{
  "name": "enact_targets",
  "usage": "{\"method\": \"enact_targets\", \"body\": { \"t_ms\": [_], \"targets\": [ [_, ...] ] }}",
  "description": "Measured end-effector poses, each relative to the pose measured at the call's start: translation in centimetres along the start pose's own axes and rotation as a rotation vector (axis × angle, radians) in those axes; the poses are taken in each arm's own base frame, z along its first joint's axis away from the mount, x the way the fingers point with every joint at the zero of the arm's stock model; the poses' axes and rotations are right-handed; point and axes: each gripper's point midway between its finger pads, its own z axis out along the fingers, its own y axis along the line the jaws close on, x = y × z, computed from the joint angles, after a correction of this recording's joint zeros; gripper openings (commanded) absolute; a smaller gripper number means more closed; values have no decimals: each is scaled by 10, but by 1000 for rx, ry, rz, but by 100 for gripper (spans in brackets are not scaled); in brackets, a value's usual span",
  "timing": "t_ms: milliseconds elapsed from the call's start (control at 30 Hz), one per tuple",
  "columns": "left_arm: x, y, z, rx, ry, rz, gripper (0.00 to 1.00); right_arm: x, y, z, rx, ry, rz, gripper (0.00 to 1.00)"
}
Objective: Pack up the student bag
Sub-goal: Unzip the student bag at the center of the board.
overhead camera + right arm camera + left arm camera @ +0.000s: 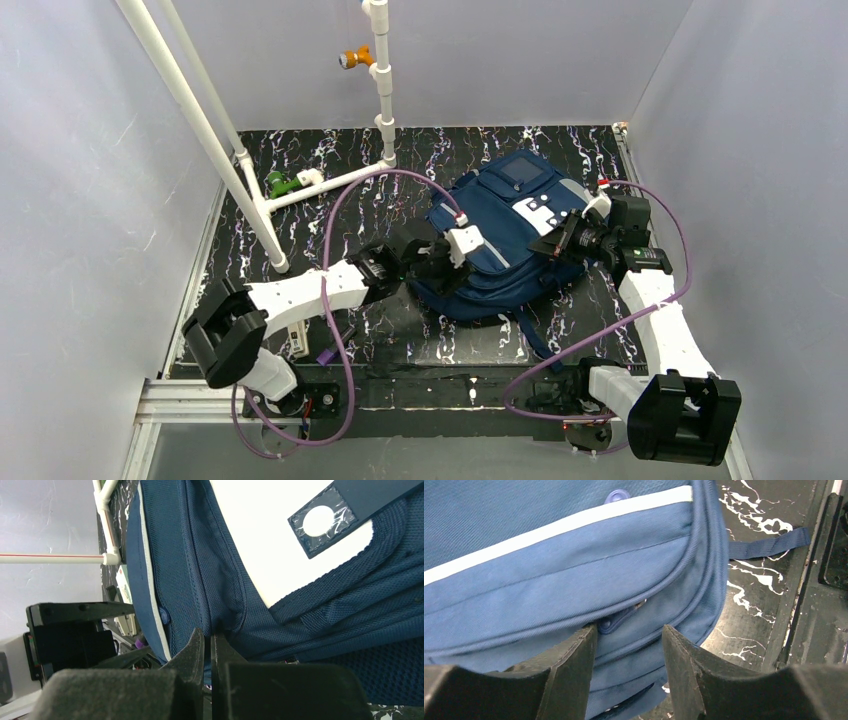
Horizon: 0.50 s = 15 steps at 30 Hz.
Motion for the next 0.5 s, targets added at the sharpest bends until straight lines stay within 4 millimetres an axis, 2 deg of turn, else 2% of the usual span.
{"method": "enact_targets", "body": {
  "t_ms": [133,267,433,500],
  "targets": [
    [-5,-8,12,-7,-3,36,38,0,0,0,-1,0,0,1],
    [-6,-6,17,-46,-1,31,41,-1,0,0,-3,-5,-4,1],
    [-4,3,23,-150,13,-25,40,-3,1,0,-6,-12,-2,1],
    [-2,4,29,-188,17,-44,31,-5,1,1,-6,-18,-4,1]
  ]
}}
